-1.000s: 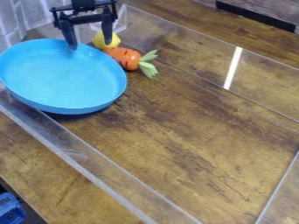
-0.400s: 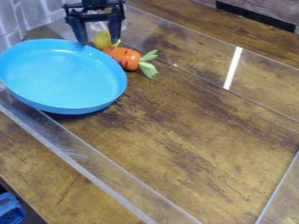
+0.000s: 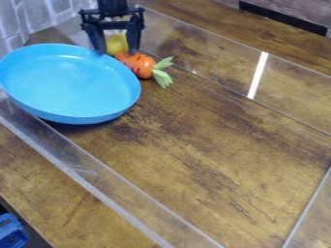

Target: Put the carrot on the blue tray

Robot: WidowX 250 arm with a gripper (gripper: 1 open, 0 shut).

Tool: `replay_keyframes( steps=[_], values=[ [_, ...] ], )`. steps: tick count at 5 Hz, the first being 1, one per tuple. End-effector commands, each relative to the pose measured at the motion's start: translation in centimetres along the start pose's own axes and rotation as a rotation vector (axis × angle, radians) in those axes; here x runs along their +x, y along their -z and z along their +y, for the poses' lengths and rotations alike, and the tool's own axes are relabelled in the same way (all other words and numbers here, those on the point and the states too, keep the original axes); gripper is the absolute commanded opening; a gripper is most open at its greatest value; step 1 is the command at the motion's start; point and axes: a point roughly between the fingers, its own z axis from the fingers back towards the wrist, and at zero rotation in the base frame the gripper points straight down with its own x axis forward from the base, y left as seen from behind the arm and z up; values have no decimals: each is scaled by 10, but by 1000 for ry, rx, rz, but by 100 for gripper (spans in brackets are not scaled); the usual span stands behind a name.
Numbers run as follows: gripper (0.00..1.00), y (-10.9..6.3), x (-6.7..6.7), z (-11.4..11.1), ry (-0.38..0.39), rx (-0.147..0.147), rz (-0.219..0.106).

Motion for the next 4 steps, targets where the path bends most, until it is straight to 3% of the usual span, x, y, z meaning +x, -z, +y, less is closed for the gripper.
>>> replay_keyframes(
  steps=[1, 4],
  values=[
    [100, -36, -4, -14, 70, 8, -79],
    [100, -10, -16, -45, 172, 11, -70]
  ],
)
